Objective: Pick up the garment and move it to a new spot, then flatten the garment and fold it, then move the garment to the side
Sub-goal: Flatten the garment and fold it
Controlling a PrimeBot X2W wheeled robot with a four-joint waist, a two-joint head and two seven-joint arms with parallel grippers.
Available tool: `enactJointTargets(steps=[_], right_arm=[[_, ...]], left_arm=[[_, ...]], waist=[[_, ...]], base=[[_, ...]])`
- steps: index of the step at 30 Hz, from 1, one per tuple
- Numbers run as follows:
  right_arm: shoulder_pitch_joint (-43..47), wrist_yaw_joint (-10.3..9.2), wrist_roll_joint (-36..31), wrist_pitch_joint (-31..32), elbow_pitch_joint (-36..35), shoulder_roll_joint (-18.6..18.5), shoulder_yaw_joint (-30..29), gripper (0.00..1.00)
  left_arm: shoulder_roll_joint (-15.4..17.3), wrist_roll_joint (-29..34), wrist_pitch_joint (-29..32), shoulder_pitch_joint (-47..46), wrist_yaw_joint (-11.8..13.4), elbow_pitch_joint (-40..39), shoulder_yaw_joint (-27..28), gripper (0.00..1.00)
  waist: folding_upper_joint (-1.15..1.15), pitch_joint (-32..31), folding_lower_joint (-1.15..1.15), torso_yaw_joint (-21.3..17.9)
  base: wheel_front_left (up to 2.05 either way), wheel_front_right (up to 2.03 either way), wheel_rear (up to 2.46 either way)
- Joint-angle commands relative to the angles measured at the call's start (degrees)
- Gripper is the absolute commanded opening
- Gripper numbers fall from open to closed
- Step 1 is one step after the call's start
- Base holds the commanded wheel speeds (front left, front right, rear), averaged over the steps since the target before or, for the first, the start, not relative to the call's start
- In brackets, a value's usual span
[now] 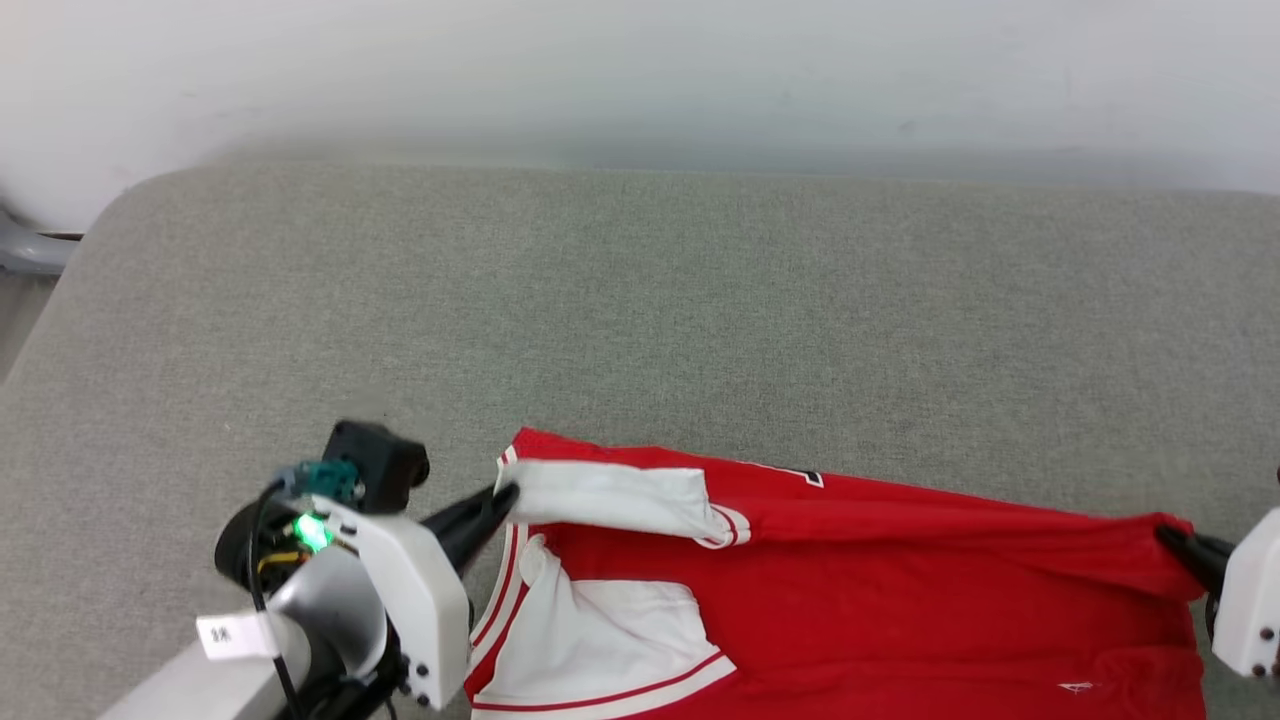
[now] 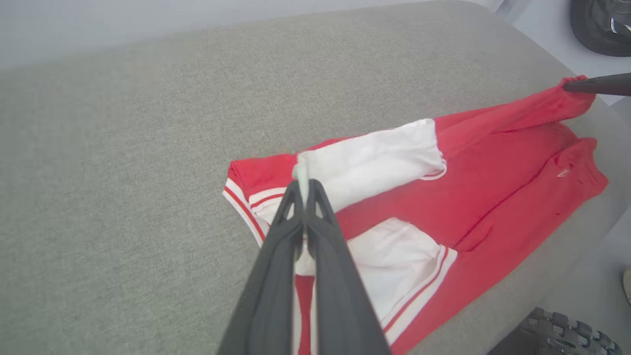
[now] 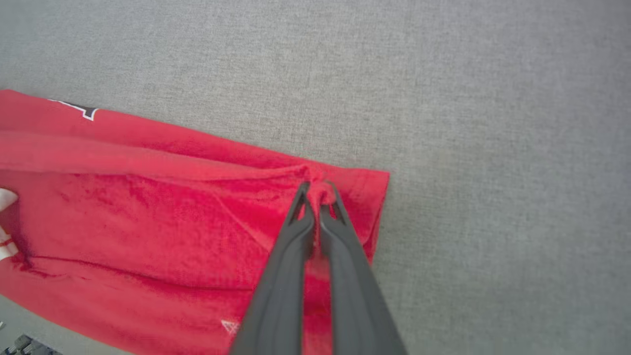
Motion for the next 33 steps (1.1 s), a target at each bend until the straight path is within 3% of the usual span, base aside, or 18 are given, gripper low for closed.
enactJointTargets(steps=[1,11,27,28,29,30,31,33], right_arm=[[1.64,-0.05,0.31,-0.22,-0.67,-0.32,-0.09,0.00],[9.22,-0.05,3.12,3.62,-5.46,-1.93,1.45,0.00],[7.61,-0.05,-0.85,-0.26,-1.73,-4.54,8.06,0.02],[7.36,-0.05,-1.32,-0.92,-1.26,-4.69,8.54,0.93],[7.10,-0.06,-1.32,-1.32,-0.47,-4.64,8.96,1.00],[6.98,-0.05,-1.37,-1.47,-0.02,-4.72,9.72,1.00],[6.86,-0.05,-1.10,-1.80,0.53,-4.66,10.16,1.00],[6.56,-0.06,-0.33,-2.24,1.48,-4.34,10.89,1.00]], left_arm=[[0.34,-0.09,-0.47,1.55,0.40,-0.19,-0.25,0.00],[0.65,1.10,-1.35,8.05,0.99,2.73,-4.14,0.00],[-3.53,5.07,-2.33,6.53,-2.70,12.78,-9.67,0.00],[-3.73,5.28,-2.43,6.36,-2.90,13.29,-9.97,0.06],[-3.94,5.58,-2.47,6.18,-3.11,13.75,-10.22,0.36],[-4.12,5.81,-2.58,5.97,-3.28,14.18,-10.41,0.82],[-4.27,5.98,-2.84,5.93,-3.35,14.62,-10.55,1.00],[-4.64,5.99,-3.24,6.07,-3.49,15.44,-10.68,1.00]], waist=[[0.00,-0.43,0.01,0.04],[0.00,-0.64,0.01,-0.28],[0.00,2.01,0.01,-0.32],[0.00,2.13,0.01,-0.33],[0.00,2.20,0.01,-0.33],[0.00,2.18,0.01,-0.31],[0.00,2.09,0.01,-0.33],[0.00,1.53,0.01,-0.40]], base=[[0.00,0.00,0.00],[0.00,0.00,0.00],[0.00,0.00,0.00],[0.00,0.00,0.00],[0.00,0.00,0.00],[0.00,0.00,0.00],[0.00,0.00,0.00],[0.00,0.00,0.00]])
